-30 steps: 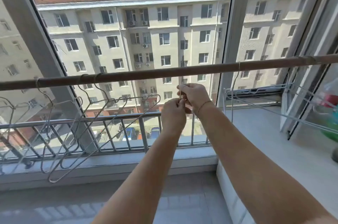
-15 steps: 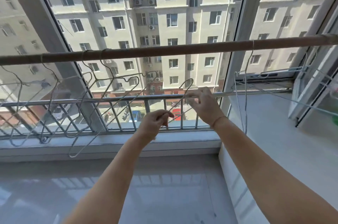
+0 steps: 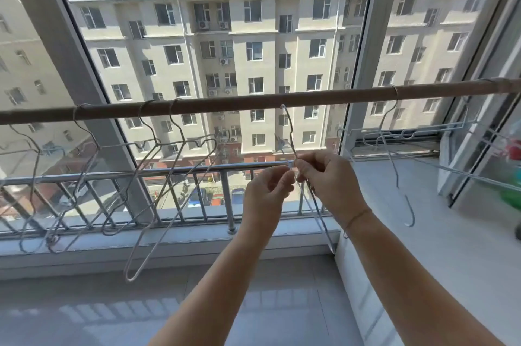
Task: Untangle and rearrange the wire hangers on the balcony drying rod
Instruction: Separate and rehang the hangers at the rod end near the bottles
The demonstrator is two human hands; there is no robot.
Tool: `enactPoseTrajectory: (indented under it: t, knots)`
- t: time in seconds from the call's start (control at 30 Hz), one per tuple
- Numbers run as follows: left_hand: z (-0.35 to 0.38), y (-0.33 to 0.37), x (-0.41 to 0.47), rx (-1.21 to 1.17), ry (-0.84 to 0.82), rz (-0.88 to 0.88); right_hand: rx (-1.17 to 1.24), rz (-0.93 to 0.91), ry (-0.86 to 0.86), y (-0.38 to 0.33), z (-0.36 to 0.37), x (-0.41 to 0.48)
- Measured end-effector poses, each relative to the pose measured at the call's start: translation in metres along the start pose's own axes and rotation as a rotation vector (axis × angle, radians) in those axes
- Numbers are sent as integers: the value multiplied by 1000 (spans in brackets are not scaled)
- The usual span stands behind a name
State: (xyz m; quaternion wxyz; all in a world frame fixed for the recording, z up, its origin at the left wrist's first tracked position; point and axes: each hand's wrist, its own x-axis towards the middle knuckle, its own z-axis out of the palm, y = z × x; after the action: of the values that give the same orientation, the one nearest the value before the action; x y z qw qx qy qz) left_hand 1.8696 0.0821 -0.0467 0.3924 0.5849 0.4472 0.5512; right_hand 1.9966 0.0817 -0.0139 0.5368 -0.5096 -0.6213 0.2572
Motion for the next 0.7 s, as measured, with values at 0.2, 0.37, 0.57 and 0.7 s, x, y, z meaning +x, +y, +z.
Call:
enactPoseTrajectory:
  t: [0.2, 0.37, 0.57, 0.7]
  knots:
    - [8, 24, -3, -249, -132, -81, 74, 51, 66, -28, 8, 26]
    - [-1, 29, 2, -260, -84, -103, 94, 117, 92, -30, 22, 42]
    - [-11, 21, 0, -213, -81, -124, 46, 184, 73, -21, 39, 39]
    - [-14, 13, -1, -167, -76, -124, 53, 206, 44, -19, 42, 35]
